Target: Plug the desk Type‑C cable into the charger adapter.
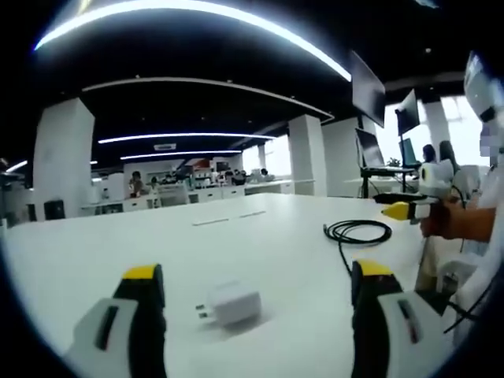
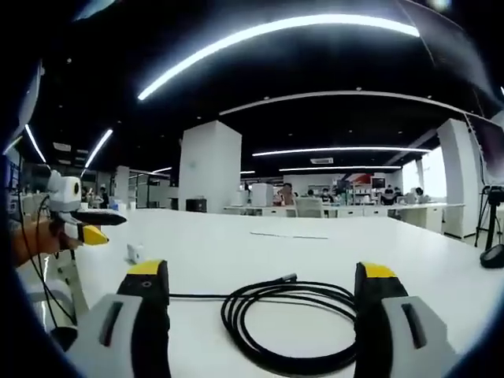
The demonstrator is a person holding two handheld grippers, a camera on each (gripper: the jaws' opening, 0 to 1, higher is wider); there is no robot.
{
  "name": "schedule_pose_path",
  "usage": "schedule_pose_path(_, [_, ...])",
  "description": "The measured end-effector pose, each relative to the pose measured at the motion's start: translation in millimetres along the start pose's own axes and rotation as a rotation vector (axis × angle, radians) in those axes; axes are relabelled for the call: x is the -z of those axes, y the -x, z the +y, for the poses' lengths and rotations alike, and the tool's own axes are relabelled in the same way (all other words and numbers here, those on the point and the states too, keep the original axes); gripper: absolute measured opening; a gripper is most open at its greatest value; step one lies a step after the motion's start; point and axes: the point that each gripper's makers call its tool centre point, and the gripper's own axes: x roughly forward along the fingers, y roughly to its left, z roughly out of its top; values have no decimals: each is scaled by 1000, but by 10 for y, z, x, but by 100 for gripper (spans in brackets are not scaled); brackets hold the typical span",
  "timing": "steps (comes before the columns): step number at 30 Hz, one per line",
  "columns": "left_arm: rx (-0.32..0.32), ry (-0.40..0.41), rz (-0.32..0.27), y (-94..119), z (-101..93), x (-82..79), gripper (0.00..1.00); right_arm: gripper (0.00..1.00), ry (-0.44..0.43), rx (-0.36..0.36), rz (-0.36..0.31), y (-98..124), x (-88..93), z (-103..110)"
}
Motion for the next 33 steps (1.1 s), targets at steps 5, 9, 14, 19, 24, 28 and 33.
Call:
schedule_pose_path(5, [37,0,-19,12,38,-18,92,98,-3,-2,2,3,7,8])
schedule_pose_path(9, [100,-22,5,-14,40,23,86,98,-6,-13,18,-5,44,22])
schedule_pose_path(14, [174,-82,-6,-43,41,-20,72,97,-1,-38,41,-16,85,69])
schedule_pose_path(19, [222,-136,30,-82,64,41,66,96,-10,-52,55,-21,116,90])
schedule_pose_path(24, [273,-123,34,-105,27,66,57,96,-17,-56,61,-18,138,90])
schedule_pose_path(28, [277,-136,92,-158,93,156,58,96,-22,-61,61,-18,139,87])
schedule_pose_path(33, [352,-194,114,-217,96,183,49,95,-28,-59,57,-11,129,51])
